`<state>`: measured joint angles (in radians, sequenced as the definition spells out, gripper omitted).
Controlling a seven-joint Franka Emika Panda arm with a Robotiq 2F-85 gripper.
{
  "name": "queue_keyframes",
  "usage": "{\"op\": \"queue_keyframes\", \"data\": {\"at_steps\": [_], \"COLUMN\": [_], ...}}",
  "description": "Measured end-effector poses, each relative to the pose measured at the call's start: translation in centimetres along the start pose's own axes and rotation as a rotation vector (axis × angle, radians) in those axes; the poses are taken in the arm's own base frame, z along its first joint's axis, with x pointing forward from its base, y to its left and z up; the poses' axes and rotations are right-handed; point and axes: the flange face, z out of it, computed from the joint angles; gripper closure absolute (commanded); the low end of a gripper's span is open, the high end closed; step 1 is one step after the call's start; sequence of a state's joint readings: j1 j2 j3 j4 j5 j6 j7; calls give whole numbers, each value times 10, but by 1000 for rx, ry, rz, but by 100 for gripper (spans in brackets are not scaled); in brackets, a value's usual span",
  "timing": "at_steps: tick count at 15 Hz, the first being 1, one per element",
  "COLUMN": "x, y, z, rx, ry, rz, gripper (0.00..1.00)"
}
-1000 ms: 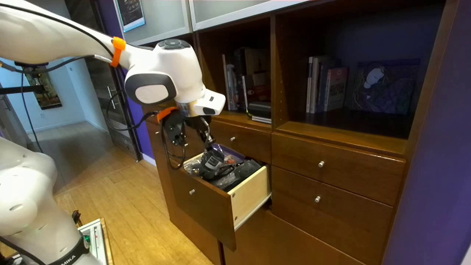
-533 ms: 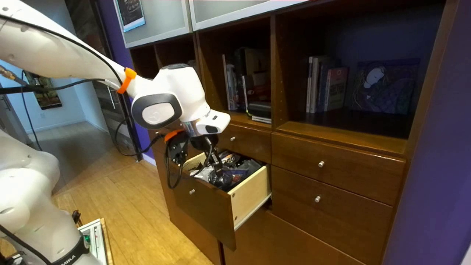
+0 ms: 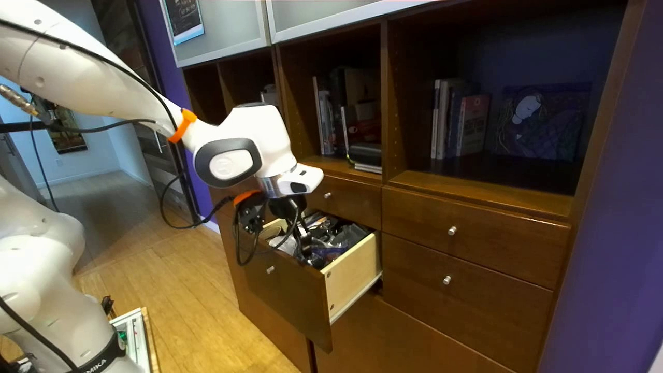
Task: Put the plastic bag in the open drawer
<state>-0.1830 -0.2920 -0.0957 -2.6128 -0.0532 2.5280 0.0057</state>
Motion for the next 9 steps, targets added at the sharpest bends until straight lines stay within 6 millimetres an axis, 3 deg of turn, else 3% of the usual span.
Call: {"op": "queue_keyframes", "data": {"at_steps": [5,9], "x": [8,17], "y": [1,9], "z": [-16,-69], "rx": [-42,-95], "ry": [-14,-20], "rz": [-14,-30], "gripper": [39,10]}}
